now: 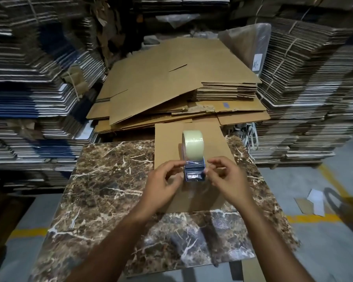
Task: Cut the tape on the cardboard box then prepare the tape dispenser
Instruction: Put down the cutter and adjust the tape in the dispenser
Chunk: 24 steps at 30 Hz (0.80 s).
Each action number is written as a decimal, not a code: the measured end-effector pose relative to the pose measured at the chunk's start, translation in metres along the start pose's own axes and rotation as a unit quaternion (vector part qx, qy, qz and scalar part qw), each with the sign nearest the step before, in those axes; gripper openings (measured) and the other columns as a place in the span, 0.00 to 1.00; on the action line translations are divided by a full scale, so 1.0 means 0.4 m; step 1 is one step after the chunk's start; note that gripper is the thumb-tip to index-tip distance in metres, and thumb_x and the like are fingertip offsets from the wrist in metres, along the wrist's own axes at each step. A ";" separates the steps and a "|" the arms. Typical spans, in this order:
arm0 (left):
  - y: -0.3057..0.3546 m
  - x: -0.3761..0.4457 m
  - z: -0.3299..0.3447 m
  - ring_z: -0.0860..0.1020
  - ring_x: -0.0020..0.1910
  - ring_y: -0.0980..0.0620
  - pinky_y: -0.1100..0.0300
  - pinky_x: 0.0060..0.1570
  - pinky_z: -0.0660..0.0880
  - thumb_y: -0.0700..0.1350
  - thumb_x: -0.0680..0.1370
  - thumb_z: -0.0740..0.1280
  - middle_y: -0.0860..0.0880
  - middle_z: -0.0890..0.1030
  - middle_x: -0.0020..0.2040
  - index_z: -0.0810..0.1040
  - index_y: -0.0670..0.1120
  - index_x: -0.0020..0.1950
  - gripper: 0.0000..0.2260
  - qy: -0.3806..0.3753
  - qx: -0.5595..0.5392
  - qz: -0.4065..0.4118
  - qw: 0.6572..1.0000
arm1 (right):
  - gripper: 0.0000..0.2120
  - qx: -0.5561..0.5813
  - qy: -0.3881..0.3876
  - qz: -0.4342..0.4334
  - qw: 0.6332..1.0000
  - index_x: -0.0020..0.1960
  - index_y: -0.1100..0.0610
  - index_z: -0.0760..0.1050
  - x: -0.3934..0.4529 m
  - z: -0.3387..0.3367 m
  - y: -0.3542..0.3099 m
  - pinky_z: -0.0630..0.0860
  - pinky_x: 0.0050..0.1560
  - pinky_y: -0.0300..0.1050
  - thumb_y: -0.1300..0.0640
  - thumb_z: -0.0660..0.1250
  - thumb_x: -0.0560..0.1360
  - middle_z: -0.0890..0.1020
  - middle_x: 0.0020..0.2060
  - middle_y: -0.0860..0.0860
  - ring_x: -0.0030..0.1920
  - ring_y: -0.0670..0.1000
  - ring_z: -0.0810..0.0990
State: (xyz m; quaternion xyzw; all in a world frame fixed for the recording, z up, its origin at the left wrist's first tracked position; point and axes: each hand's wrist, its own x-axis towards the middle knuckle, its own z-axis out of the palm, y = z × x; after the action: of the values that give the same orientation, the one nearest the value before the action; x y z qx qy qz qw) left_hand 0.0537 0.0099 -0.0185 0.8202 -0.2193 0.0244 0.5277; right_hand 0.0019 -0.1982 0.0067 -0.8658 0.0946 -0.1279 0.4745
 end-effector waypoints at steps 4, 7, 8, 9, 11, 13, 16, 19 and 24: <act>0.001 -0.035 0.019 0.79 0.59 0.61 0.69 0.60 0.73 0.49 0.72 0.78 0.55 0.83 0.59 0.82 0.53 0.62 0.19 0.026 0.073 0.047 0.996 | 0.24 -0.049 -0.028 -0.097 0.994 0.62 0.50 0.79 -0.035 0.024 0.016 0.79 0.47 0.30 0.53 0.79 0.68 0.79 0.53 0.44 0.48 0.39 0.80; 0.014 -0.033 0.037 0.80 0.57 0.59 0.67 0.60 0.75 0.46 0.71 0.79 0.54 0.83 0.56 0.84 0.52 0.59 0.17 0.071 0.081 0.056 0.993 | 0.21 -0.083 -0.007 -0.141 0.987 0.61 0.52 0.81 -0.025 0.031 0.024 0.74 0.49 0.23 0.55 0.79 0.68 0.78 0.53 0.47 0.48 0.41 0.80; 0.017 -0.030 0.042 0.80 0.56 0.59 0.67 0.59 0.76 0.44 0.71 0.78 0.54 0.83 0.55 0.84 0.51 0.58 0.16 0.081 0.084 0.057 0.992 | 0.20 -0.090 -0.001 -0.152 0.984 0.59 0.53 0.81 -0.020 0.029 0.027 0.73 0.50 0.22 0.57 0.79 0.69 0.78 0.53 0.48 0.47 0.42 0.80; 0.019 -0.027 0.047 0.80 0.55 0.59 0.66 0.58 0.76 0.43 0.71 0.78 0.54 0.83 0.54 0.85 0.51 0.57 0.15 0.091 0.089 0.057 0.990 | 0.18 -0.089 0.004 -0.166 0.982 0.58 0.54 0.82 -0.016 0.026 0.032 0.73 0.50 0.22 0.60 0.78 0.69 0.79 0.53 0.49 0.46 0.42 0.80; 0.024 -0.026 0.056 0.81 0.53 0.59 0.66 0.57 0.77 0.42 0.72 0.77 0.53 0.84 0.52 0.86 0.50 0.55 0.12 0.108 0.094 0.051 0.988 | 0.14 -0.090 0.013 -0.181 0.979 0.55 0.54 0.84 -0.010 0.021 0.039 0.75 0.51 0.24 0.62 0.77 0.70 0.79 0.52 0.50 0.46 0.42 0.81; 0.028 -0.028 0.064 0.82 0.51 0.58 0.68 0.55 0.76 0.40 0.73 0.76 0.52 0.84 0.51 0.87 0.49 0.52 0.09 0.125 0.098 0.049 0.986 | 0.11 -0.087 0.030 -0.188 0.978 0.52 0.54 0.85 -0.005 0.022 0.047 0.76 0.52 0.26 0.63 0.76 0.71 0.80 0.51 0.50 0.48 0.42 0.81; 0.035 -0.037 0.074 0.81 0.51 0.60 0.70 0.55 0.75 0.39 0.74 0.75 0.52 0.85 0.50 0.87 0.48 0.50 0.07 0.145 0.101 0.043 0.983 | 0.07 -0.065 0.055 -0.185 0.979 0.49 0.55 0.86 -0.010 0.029 0.049 0.73 0.50 0.23 0.63 0.75 0.72 0.82 0.48 0.50 0.47 0.40 0.79; 0.048 -0.045 0.084 0.81 0.52 0.65 0.75 0.53 0.73 0.38 0.74 0.75 0.53 0.85 0.52 0.87 0.48 0.50 0.07 0.161 0.081 0.014 0.984 | 0.06 -0.034 0.071 -0.164 0.983 0.48 0.54 0.86 -0.023 0.040 0.044 0.77 0.49 0.28 0.62 0.74 0.73 0.84 0.46 0.48 0.45 0.41 0.81; 0.063 -0.064 0.107 0.80 0.53 0.68 0.77 0.51 0.74 0.38 0.76 0.73 0.56 0.85 0.53 0.86 0.47 0.50 0.06 0.175 0.004 -0.052 0.983 | 0.03 -0.002 0.053 -0.087 0.995 0.45 0.50 0.84 -0.033 0.046 0.034 0.79 0.43 0.35 0.57 0.74 0.73 0.86 0.38 0.40 0.39 0.37 0.83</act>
State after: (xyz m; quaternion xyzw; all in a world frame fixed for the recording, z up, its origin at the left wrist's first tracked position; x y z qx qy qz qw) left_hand 0.0127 -0.0280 -0.0227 0.8157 -0.0805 0.1414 0.5551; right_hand -0.0056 -0.1868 -0.0161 -0.8636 0.0443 -0.2140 0.4543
